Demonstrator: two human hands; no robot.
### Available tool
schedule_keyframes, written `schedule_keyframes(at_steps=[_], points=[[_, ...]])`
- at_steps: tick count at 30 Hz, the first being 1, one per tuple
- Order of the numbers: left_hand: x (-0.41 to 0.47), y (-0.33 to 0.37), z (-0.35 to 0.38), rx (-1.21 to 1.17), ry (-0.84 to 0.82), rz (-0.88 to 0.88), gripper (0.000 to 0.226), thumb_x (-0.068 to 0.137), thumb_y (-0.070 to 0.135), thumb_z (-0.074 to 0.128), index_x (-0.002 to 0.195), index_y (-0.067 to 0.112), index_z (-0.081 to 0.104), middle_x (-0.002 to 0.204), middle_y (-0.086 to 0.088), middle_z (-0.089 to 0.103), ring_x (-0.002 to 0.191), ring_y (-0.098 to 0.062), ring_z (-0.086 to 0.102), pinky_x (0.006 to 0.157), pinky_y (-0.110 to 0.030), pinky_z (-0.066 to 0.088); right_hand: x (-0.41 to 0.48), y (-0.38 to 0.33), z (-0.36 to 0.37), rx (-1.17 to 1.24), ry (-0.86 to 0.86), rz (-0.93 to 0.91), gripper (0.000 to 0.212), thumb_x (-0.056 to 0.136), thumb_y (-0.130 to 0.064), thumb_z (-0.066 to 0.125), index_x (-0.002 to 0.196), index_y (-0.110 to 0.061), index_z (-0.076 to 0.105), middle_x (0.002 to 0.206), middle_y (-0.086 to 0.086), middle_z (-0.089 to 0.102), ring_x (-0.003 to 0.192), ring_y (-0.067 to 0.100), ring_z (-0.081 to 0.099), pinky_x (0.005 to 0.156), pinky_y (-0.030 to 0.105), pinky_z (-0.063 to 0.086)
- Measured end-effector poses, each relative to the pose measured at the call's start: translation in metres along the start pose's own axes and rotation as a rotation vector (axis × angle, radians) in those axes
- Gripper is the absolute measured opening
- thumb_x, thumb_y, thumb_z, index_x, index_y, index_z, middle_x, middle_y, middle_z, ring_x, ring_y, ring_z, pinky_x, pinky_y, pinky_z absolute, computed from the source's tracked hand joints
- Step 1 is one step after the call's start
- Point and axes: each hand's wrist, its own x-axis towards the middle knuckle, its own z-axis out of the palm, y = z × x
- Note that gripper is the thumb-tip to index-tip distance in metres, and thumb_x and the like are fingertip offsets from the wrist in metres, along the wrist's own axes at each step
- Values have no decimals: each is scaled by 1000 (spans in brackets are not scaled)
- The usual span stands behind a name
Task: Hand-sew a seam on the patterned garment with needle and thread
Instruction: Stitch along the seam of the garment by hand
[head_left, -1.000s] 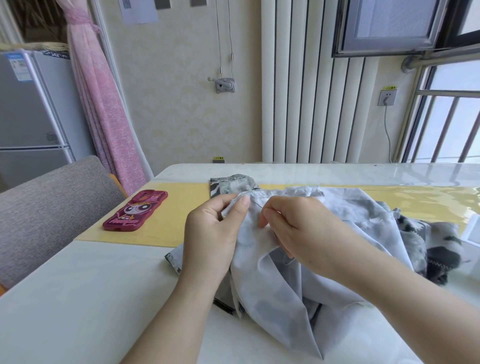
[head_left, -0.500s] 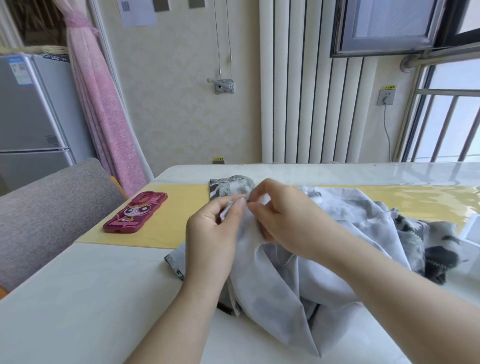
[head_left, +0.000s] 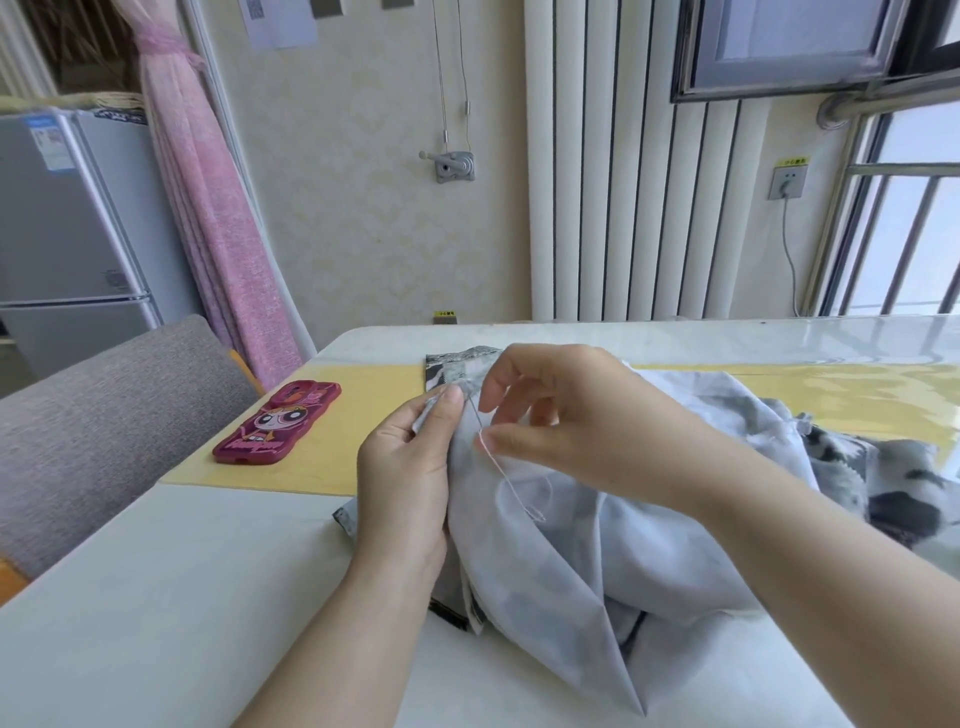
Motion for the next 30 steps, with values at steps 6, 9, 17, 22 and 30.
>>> schedule_keyframes(at_steps=[6,9,17,22,30], points=[[-2,3,1,-8,-17,5,16,88,19,65,96,7,73,97,-15,73,97,-32,68,93,-46,52,-1,1,1,-62,51,-75,9,82,-16,69,76,-22,67,67,-18,63,62,16,53,59,14,41],[-6,3,4,40,-76,68,13,84,23,70,92,14,75,98,-12,74,102,-33,67,97,-49,49,3,7,5,-84,137,-60,10,81,-16,71,74,-22,67,57,-24,56,57,12,49,57,14,39],[-6,8,2,104,-146,175,21,77,35,69,91,19,75,97,-8,74,100,-30,68,98,-54,47,3,9,-36,-86,243,80,16,90,-31,61,81,-25,73,55,-20,60,50,8,48,51,16,39],[-11,8,5,169,-262,204,17,73,39,71,86,29,75,96,-3,74,104,-27,66,101,-53,45,2,13,-18,82,88,253,35,84,-50,60,78,-19,74,77,20,67,62,16,52,62,30,41],[-12,6,5,116,-282,103,10,75,31,69,81,26,75,95,-7,74,102,-29,65,103,-52,44,11,18,-30,1237,397,374,30,101,-13,39,73,-10,51,72,7,67,52,14,63,46,20,49]])
